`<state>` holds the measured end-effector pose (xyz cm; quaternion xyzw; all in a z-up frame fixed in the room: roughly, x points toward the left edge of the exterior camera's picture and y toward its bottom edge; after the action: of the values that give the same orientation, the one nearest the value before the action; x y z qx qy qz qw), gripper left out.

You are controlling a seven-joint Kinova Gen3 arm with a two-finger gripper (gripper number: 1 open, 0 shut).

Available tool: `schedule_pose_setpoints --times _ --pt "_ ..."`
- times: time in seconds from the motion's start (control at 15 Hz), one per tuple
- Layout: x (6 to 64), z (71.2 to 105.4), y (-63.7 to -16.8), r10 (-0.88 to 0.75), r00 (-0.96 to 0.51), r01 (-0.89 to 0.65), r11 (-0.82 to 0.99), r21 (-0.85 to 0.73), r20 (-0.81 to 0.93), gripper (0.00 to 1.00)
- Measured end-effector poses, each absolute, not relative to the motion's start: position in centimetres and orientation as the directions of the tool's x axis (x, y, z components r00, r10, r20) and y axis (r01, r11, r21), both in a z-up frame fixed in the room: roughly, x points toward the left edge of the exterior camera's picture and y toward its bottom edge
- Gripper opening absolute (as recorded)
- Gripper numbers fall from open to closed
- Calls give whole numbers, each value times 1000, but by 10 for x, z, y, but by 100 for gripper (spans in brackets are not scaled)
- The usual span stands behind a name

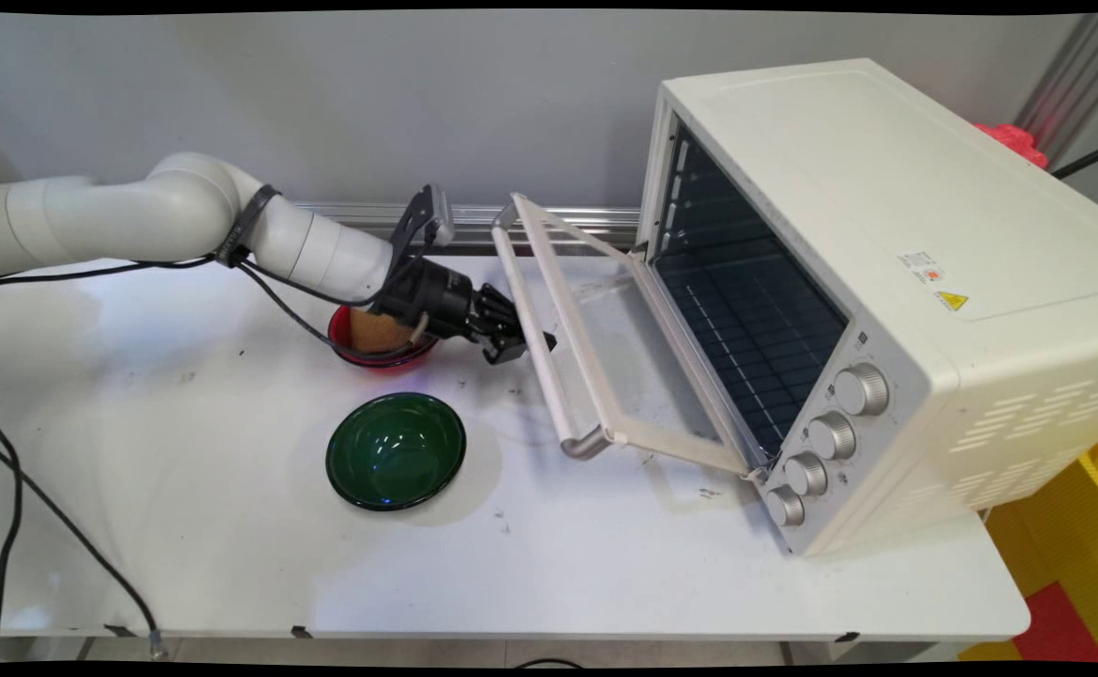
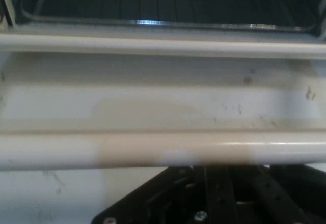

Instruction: Close the oven

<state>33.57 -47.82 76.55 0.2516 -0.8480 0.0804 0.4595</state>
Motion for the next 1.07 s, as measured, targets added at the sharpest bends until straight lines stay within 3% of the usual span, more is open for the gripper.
schedule_pose_setpoints --times 1.07 --pt "295 815 -532 -277 -382 -468 881 74 882 0"
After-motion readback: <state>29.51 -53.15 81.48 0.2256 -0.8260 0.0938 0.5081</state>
